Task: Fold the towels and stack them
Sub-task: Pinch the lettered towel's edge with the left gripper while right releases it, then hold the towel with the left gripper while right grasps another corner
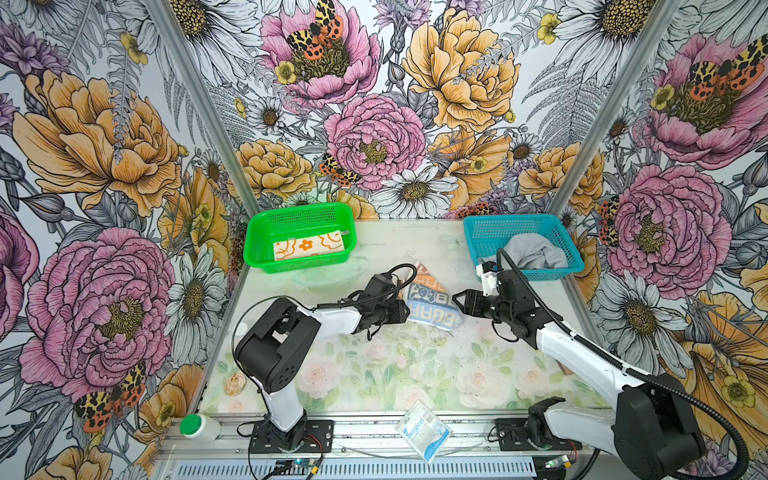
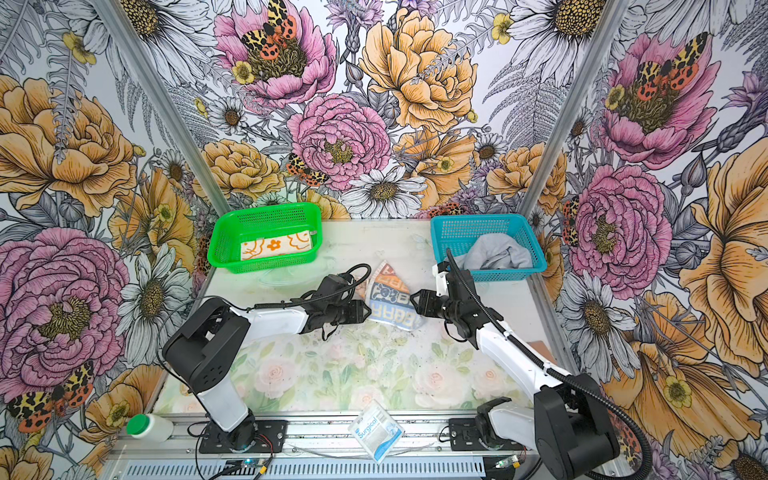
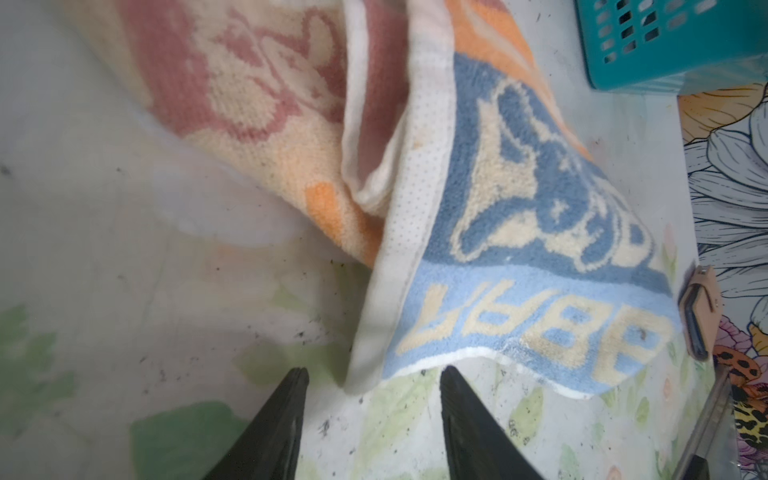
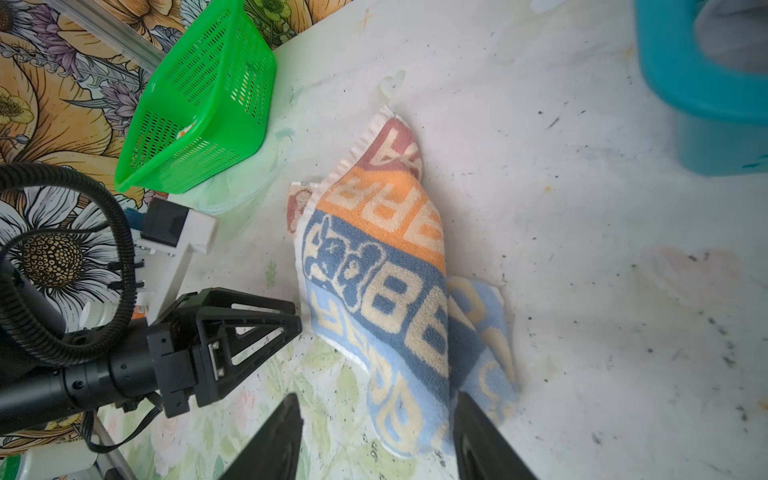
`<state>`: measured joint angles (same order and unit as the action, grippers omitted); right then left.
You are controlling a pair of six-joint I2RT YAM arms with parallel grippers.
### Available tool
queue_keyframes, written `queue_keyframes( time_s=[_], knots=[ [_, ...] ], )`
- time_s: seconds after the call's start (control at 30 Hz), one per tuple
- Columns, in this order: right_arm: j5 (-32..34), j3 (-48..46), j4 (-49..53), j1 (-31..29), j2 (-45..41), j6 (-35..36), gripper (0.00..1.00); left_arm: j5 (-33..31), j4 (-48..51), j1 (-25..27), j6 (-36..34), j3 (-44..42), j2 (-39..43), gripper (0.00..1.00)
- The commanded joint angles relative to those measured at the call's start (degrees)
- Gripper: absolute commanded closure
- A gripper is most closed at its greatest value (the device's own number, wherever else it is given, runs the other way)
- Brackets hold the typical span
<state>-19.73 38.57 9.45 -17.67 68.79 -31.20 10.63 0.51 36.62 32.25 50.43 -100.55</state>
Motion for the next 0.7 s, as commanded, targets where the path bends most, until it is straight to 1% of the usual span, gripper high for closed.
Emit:
queue_keyframes(
  time_s=[0.0, 0.13, 0.27, 0.3, 0.33, 0.43, 0.5, 0.53, 0.67],
  knots=[
    [0.33, 1.70, -0.23, -0.37, -0.07, 1.32, 0.39, 1.09, -1.68, 0.38, -0.87, 1.33, -1.62, 0.46],
    [0.08, 1.76, -0.27, -0.38, 0.34, 1.59, 0.39, 3.31, -3.46, 0.56, -0.88, 1.01, -2.70, 0.49],
    [0.38, 4.45, -0.25, -0.40, 2.66, 3.24, 0.37, 6.00, -4.83, 0.98, -1.05, 0.39, -2.58, 0.62],
    [0.54, 5.85, -0.23, -0.36, 4.04, 4.00, 0.34, 6.11, -4.95, 1.19, -1.15, 0.08, -2.34, 0.65],
    [0.64, 7.82, -0.14, -0.42, 5.87, 4.64, 0.31, 6.37, -5.06, 1.35, -1.28, -0.29, -2.13, 0.70],
    [0.20, 14.59, -0.12, -0.35, 12.64, 6.34, 0.27, 6.97, -5.00, 1.43, -0.45, -1.64, -0.93, 0.90],
    [0.42, 19.33, -0.07, -0.35, 17.44, 7.07, 0.26, 6.37, -4.98, 1.56, 0.66, -3.55, 1.22, 0.98],
    [0.43, 22.09, -0.06, -0.36, 19.93, 7.43, 0.25, 5.96, -4.91, 1.78, 1.26, -4.73, 2.68, 1.00],
    [-0.45, 30.28, 0.17, -0.48, 29.21, 8.04, 0.25, 4.06, -1.83, 2.87, 3.54, -9.11, 9.00, 1.00]
  ],
)
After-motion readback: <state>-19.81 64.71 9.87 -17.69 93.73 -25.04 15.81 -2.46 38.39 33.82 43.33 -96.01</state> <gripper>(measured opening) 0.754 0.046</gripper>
